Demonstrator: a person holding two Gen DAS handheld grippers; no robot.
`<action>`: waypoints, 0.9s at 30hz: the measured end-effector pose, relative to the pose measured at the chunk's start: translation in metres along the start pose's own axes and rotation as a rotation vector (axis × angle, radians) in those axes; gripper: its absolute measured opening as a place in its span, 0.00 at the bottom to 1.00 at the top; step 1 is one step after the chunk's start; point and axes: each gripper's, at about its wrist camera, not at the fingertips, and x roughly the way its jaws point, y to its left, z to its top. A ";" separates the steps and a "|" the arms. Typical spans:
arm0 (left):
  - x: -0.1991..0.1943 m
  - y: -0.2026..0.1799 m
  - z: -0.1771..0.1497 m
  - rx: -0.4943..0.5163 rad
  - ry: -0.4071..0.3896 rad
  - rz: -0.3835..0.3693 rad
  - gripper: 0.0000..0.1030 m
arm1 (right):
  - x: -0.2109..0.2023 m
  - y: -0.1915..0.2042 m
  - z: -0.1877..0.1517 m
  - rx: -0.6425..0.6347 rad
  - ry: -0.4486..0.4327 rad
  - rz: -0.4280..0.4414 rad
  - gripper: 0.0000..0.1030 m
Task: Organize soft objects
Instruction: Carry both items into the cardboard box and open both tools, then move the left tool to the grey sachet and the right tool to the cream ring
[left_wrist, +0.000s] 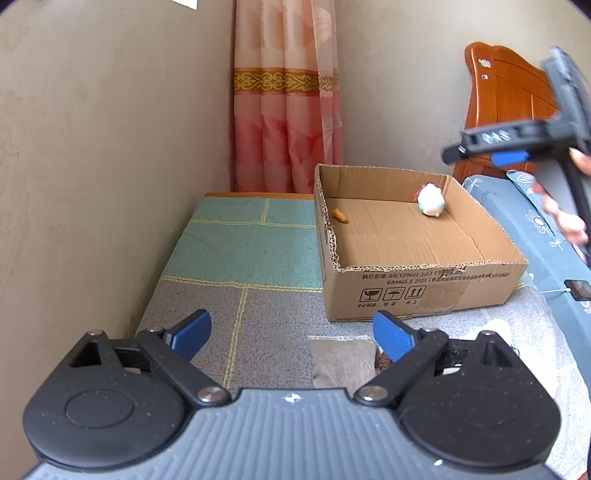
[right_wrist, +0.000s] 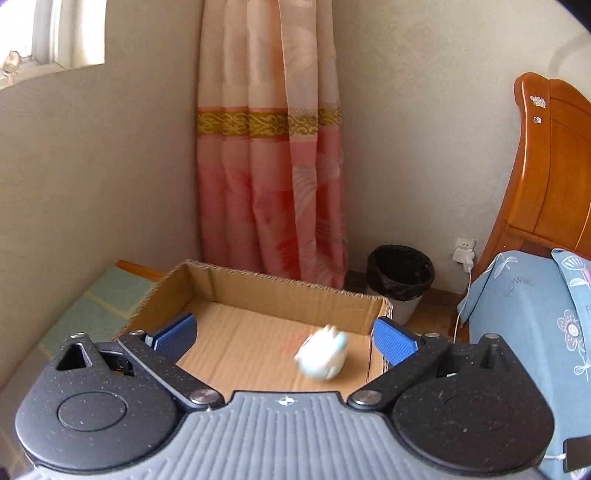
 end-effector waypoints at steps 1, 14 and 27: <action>0.000 0.000 0.000 0.000 0.001 -0.002 0.92 | -0.006 0.002 -0.004 -0.009 0.007 0.005 1.00; -0.003 0.008 -0.014 0.002 0.011 -0.014 0.92 | -0.086 0.033 -0.085 -0.031 0.035 0.009 1.00; -0.005 0.005 -0.032 0.024 0.036 -0.027 0.93 | -0.135 0.058 -0.196 0.002 0.150 -0.031 1.00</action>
